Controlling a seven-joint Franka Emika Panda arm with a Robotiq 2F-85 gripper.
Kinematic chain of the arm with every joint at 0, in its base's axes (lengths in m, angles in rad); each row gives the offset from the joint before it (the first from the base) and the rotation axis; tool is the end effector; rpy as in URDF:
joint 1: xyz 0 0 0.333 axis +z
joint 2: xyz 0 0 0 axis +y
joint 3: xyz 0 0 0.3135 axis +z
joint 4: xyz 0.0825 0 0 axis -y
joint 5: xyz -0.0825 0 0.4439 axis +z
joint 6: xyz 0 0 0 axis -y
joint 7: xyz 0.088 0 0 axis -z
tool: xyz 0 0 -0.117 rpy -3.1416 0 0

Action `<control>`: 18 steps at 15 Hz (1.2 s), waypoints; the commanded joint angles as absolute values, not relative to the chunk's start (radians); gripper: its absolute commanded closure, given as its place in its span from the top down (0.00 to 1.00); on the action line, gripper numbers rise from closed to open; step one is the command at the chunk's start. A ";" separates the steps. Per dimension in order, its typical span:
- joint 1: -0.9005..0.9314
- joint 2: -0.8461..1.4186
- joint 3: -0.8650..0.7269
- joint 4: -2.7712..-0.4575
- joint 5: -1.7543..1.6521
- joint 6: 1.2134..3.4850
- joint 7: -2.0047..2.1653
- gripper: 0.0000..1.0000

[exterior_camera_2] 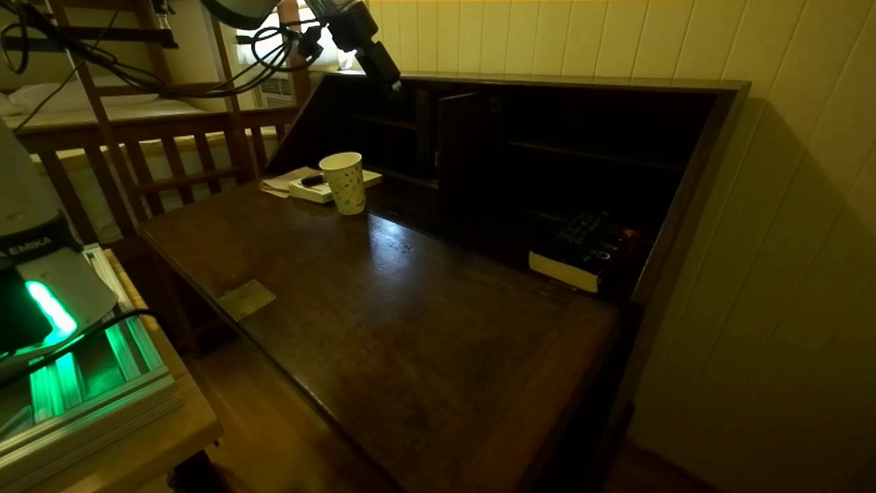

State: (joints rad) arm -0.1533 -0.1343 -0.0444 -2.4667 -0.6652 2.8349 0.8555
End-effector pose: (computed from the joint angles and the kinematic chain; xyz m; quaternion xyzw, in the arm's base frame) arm 0.5396 -0.0773 0.3406 0.9309 -0.2214 0.2781 0.0848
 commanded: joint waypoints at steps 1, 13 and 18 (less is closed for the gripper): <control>-0.162 -0.141 -0.086 -2.428 -0.619 2.828 0.781 1.00; -0.121 0.015 -0.174 -2.356 -0.263 3.023 0.401 1.00; -0.108 0.058 -0.048 -2.353 0.137 3.100 0.163 1.00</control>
State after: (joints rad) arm -0.1170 0.0318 -0.1166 -2.3753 -0.0577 3.0708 0.2884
